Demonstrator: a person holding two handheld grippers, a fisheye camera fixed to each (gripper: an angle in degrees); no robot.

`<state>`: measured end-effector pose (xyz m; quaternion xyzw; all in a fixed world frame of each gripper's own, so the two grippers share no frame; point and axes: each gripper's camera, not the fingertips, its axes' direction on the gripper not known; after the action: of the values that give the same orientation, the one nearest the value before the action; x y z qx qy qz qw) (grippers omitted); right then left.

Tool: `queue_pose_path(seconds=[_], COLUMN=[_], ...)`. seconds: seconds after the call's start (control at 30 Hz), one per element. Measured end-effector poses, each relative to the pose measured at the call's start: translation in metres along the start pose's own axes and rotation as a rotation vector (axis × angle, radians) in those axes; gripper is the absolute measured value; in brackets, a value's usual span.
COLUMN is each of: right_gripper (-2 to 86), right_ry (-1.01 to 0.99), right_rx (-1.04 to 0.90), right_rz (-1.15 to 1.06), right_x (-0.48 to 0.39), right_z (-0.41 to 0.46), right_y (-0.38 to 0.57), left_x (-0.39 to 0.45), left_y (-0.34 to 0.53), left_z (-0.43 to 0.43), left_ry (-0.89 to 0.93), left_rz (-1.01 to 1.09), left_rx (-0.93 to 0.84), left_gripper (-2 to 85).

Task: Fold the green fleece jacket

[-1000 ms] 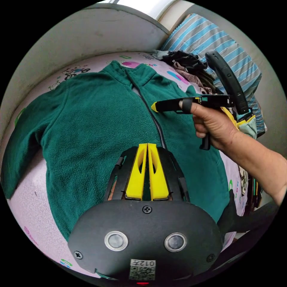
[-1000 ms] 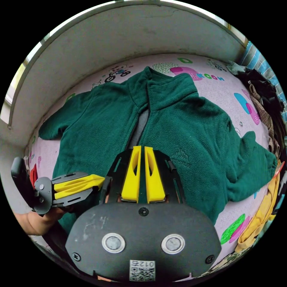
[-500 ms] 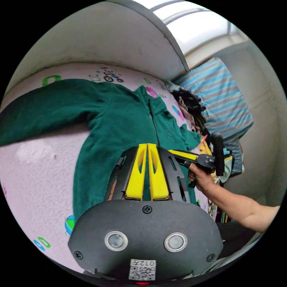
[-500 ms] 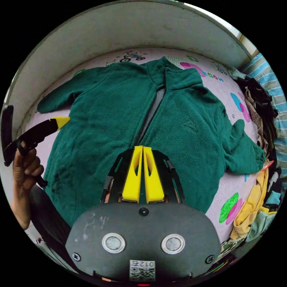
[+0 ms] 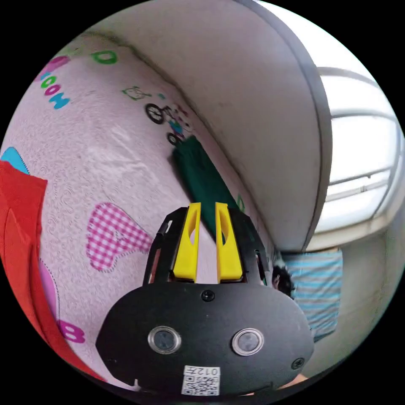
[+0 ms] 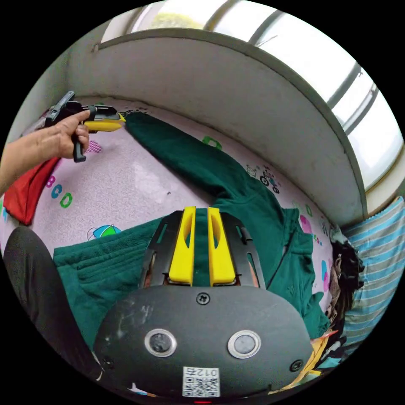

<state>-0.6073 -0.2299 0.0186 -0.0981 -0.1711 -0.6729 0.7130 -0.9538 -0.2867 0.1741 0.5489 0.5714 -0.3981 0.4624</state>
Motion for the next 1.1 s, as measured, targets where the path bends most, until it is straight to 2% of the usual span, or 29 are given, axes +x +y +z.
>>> queue_pose_path(seconds=[0.17,0.3,0.4,0.43,0.57,0.73,0.93,1.1], right_gripper=[8.6,9.6,5.7,0.6,-0.7,-0.6,0.3,4.8], right_ry=[0.044,0.061,0.08,0.077,-0.093,-0.205,-0.346,-0.486], right_rx=[-0.001,-0.054,-0.135,-0.159,-0.108,-0.068,0.111,0.328], right_rz=[-0.234,-0.308,-0.276,-0.248,-0.023,0.137,0.384,0.669], right_x=[-0.04,-0.047,-0.039,-0.032,0.009,0.057,0.142,0.245], right_z=[0.035,0.058,0.077,0.079,0.057,0.029,-0.046,-0.124], right_y=[-0.031,-0.04,-0.043,-0.043,-0.035,-0.01,0.028,0.077], left_x=[-0.007,-0.006,-0.008,-0.009,0.011,0.12,0.233,0.285], left_y=[-0.033,-0.048,-0.048,-0.047,-0.038,0.004,0.096,0.192], left_z=[0.005,0.016,0.018,0.019,-0.004,-0.039,-0.055,-0.042], left_ry=[-0.052,-0.092,-0.151,-0.155,0.068,0.333,0.462,0.439], left_rz=[-0.022,-0.041,-0.062,-0.061,-0.002,0.289,0.559,0.741], left_rx=[0.024,0.02,0.006,-0.019,0.014,-0.026,-0.123,-0.192], left_gripper=[10.3,9.9,6.5,5.1,2.9,1.5,0.9,0.7])
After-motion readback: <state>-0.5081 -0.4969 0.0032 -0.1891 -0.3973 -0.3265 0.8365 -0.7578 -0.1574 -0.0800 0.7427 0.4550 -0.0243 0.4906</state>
